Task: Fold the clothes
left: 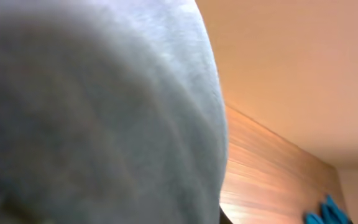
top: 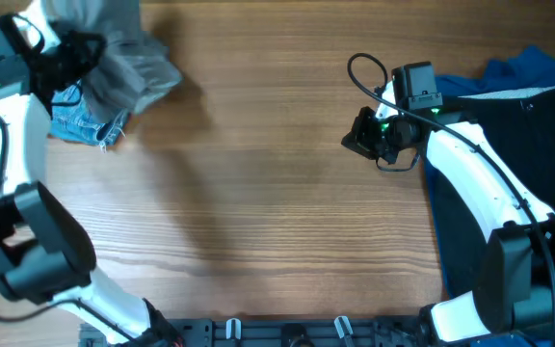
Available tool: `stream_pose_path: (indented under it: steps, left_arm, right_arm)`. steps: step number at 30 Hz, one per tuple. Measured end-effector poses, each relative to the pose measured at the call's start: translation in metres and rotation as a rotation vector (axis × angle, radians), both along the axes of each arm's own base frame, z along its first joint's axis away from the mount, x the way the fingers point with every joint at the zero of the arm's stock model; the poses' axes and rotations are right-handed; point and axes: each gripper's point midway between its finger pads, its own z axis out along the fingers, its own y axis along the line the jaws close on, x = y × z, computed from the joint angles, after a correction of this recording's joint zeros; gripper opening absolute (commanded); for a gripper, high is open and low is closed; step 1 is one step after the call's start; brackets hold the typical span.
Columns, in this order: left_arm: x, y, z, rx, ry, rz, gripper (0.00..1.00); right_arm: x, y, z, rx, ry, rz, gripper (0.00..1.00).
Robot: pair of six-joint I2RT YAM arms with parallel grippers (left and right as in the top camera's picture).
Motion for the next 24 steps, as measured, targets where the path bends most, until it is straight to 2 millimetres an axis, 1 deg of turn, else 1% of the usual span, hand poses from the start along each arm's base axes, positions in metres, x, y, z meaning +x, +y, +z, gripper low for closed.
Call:
stream_pose_path:
  steps: [1, 2, 3, 4, 5, 6, 7, 8, 9, 10, 11, 12, 13, 15, 16, 17, 18, 19, 20, 21, 22, 23, 24]
  left_arm:
    - [0.001, 0.018, -0.024, -0.008, 0.052, 0.049, 0.08]
    - [0.0, 0.028, -0.039, -0.014, 0.081, 0.076, 0.18]
    - [-0.003, 0.047, -0.062, -0.022, 0.131, 0.128, 0.17]
    - [-0.008, 0.068, -0.084, -0.025, 0.178, 0.189, 0.49]
    - [-0.014, 0.089, -0.102, -0.028, 0.216, 0.248, 0.7]
    - [-0.017, 0.102, -0.105, -0.021, 0.218, 0.276, 0.97]
    - [-0.019, 0.111, -0.105, -0.016, 0.217, 0.3, 1.0]
    - [-0.027, 0.124, -0.105, -0.022, 0.226, 0.327, 1.0]
    - [-0.04, 0.136, -0.106, -0.038, 0.256, 0.351, 1.0]
    - [-0.05, 0.135, -0.105, -0.058, 0.283, 0.343, 0.94]
    - [-0.06, 0.133, -0.097, -0.079, 0.298, 0.329, 0.78]
    - [-0.067, 0.133, -0.07, -0.064, 0.256, 0.31, 0.26]
    - [-0.069, 0.131, -0.038, -0.021, 0.192, 0.288, 0.04]
    - [-0.072, 0.123, 0.019, 0.058, 0.072, 0.258, 0.04]
    - [-0.07, 0.119, 0.037, 0.091, 0.033, 0.246, 0.04]
    - [-0.065, 0.114, 0.046, 0.129, 0.004, 0.225, 0.04]
    - [-0.056, 0.105, 0.039, 0.162, 0.011, 0.195, 0.04]
    - [-0.05, 0.1, 0.025, 0.175, 0.037, 0.18, 0.04]
    - [-0.042, 0.095, 0.001, 0.185, 0.083, 0.167, 0.04]
    - [-0.034, 0.093, -0.038, 0.194, 0.161, 0.157, 0.04]
    - [-0.032, 0.094, -0.084, 0.193, 0.253, 0.155, 0.04]
    - [-0.034, 0.097, -0.122, 0.189, 0.325, 0.156, 0.04]
    - [-0.035, 0.1, -0.145, 0.186, 0.359, 0.154, 0.06]
  right_arm:
    - [0.0, 0.0, 0.0, 0.002, 0.003, -0.006, 0.04]
    - [0.0, 0.0, 0.0, 0.003, 0.006, -0.01, 0.04]
    - [0.0, 0.0, 0.0, 0.004, 0.008, -0.013, 0.04]
    - [0.0, 0.0, 0.0, 0.005, 0.011, -0.016, 0.04]
    - [-0.001, 0.0, 0.0, 0.005, 0.014, -0.019, 0.04]
    - [-0.001, 0.0, 0.0, 0.005, 0.015, -0.019, 0.04]
    - [-0.001, 0.0, 0.0, 0.005, 0.015, -0.019, 0.04]
    - [-0.001, 0.0, 0.0, 0.006, 0.017, -0.022, 0.04]
    - [-0.001, 0.0, 0.0, 0.006, 0.016, -0.022, 0.04]
    - [-0.001, 0.0, 0.0, 0.007, 0.018, -0.024, 0.04]
    - [-0.001, 0.0, 0.0, 0.006, 0.02, -0.025, 0.04]
    - [-0.001, 0.0, 0.0, 0.006, 0.02, -0.025, 0.04]
    - [-0.001, 0.0, 0.0, 0.006, 0.021, -0.025, 0.04]
    - [-0.001, 0.0, 0.0, 0.007, 0.018, -0.024, 0.04]
    - [0.0, 0.0, 0.0, 0.008, 0.019, -0.028, 0.05]
    - [0.0, -0.001, -0.001, 0.006, 0.022, -0.036, 0.04]
    - [0.0, -0.001, -0.001, 0.005, 0.026, -0.043, 0.05]
    - [0.0, -0.001, -0.001, 0.007, 0.028, -0.048, 0.04]
    - [0.0, -0.001, -0.001, 0.008, 0.032, -0.052, 0.04]
    - [0.0, -0.001, -0.001, 0.008, 0.033, -0.056, 0.04]
    - [0.0, -0.001, -0.001, 0.008, 0.034, -0.056, 0.04]
    - [0.0, -0.001, -0.001, 0.007, 0.036, -0.056, 0.04]
    - [-0.001, -0.002, -0.001, 0.006, 0.04, -0.057, 0.04]
